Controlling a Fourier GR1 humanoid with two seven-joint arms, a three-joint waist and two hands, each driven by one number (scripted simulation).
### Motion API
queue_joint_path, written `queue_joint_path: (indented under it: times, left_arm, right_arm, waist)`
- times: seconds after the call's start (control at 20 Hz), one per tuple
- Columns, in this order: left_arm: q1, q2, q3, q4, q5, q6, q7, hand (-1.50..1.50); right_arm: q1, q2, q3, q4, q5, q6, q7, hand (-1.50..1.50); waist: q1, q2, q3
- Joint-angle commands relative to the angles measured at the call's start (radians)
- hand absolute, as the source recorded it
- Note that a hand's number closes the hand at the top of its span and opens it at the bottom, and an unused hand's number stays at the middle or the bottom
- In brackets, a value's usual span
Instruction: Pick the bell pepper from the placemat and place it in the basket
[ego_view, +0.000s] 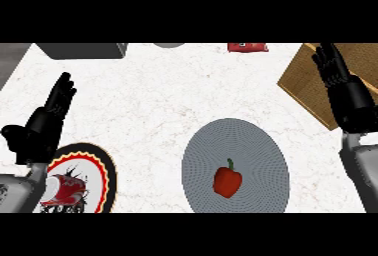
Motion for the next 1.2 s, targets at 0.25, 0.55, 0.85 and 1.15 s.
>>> queue_joint_path:
  times: [0.25, 0.55, 0.85, 1.15]
  left_arm:
    - [0.029, 0.025, 0.006, 0.104, -0.013, -0.019, 0.117, 0.0]
    - [0.034, -0.039, -0.061, 0.109, -0.005, -0.045, 0.152, 0.0]
    - [0.044, -0.02, -0.017, 0.142, 0.011, -0.053, 0.142, 0.0]
    - [0.015, -0.035, -0.031, 0.12, -0.011, -0.025, 0.172, 0.0]
  right_arm:
    - [0.338, 0.258, -0.075, -0.048, -0.265, 0.108, -0.346, 1.5]
    - [0.374, 0.421, 0.264, -0.229, 0.118, -0.26, -0.661, -1.5]
    - [0.556, 0.319, 0.258, -0.276, 0.391, -0.544, -0.417, -1.5]
    - [0.737, 0.061, 0.266, -0.333, 0.631, -0.469, -0.137, -1.5]
  waist:
    - [-0.043, 0.013, -0.003]
    - [-0.014, 0.003, -0.011]
    - [-0.046, 0.0, -0.021]
    - [-0.05, 0.005, -0.025]
